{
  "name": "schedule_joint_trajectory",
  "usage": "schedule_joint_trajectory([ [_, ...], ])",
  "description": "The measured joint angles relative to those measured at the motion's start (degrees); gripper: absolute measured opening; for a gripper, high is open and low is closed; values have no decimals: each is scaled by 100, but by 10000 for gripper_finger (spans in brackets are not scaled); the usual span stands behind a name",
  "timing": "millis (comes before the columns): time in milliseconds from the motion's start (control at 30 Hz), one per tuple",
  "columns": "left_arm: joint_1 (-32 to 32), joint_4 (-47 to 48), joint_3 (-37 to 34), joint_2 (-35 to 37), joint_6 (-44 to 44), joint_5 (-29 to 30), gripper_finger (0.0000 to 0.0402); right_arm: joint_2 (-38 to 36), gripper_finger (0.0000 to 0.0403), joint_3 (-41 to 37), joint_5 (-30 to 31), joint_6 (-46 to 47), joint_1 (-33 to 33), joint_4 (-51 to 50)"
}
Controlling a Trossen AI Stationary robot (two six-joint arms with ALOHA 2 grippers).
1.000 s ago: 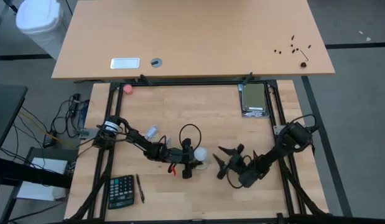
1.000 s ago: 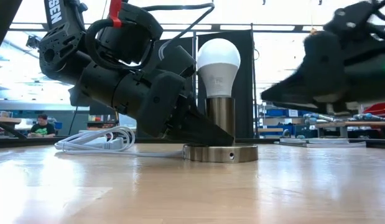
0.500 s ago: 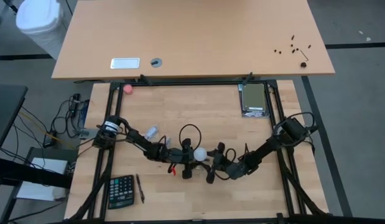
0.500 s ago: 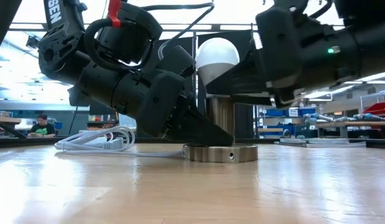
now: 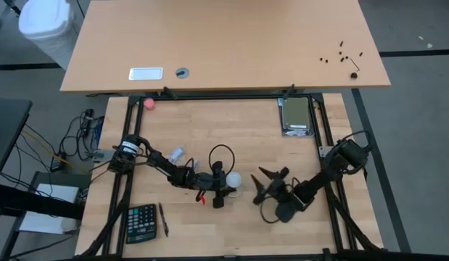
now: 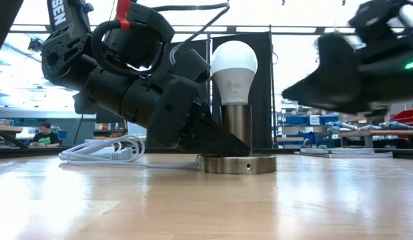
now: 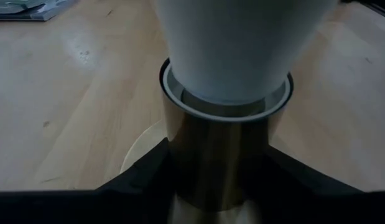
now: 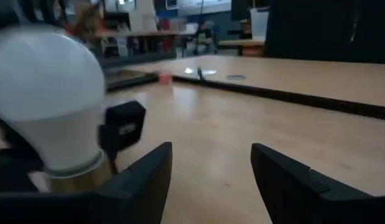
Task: Screw lightbulb
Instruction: Remove the lightbulb from the lamp
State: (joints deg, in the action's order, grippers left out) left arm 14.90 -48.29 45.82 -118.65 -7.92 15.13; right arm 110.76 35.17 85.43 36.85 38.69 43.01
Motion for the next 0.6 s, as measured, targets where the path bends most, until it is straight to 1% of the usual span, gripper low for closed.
schedule_joint_trajectory([
  [33, 1, 0, 0, 0, 0, -10, 196, -18, 229, -44, -16, 24, 64, 81],
  [67, 0, -1, 0, 0, 0, -27, 196, -20, 229, -69, -261, 25, 105, 109],
  [200, 0, -2, 0, 0, 11, -30, 196, -20, 229, -28, -1838, 35, -90, 154],
  [267, 0, -2, 0, 0, 11, -29, 196, -20, 229, 22, -2308, -59, -211, 218],
  [367, 0, -2, 0, 0, 13, -28, 196, -20, 230, 160, -2636, -557, -361, 536],
  [467, 0, -2, 0, 0, 13, -27, 196, -20, 230, 294, -2728, -1031, -492, 745],
  [600, 0, -2, 0, 0, 13, -26, 196, -20, 229, 427, -2980, -1282, -675, 771],
])
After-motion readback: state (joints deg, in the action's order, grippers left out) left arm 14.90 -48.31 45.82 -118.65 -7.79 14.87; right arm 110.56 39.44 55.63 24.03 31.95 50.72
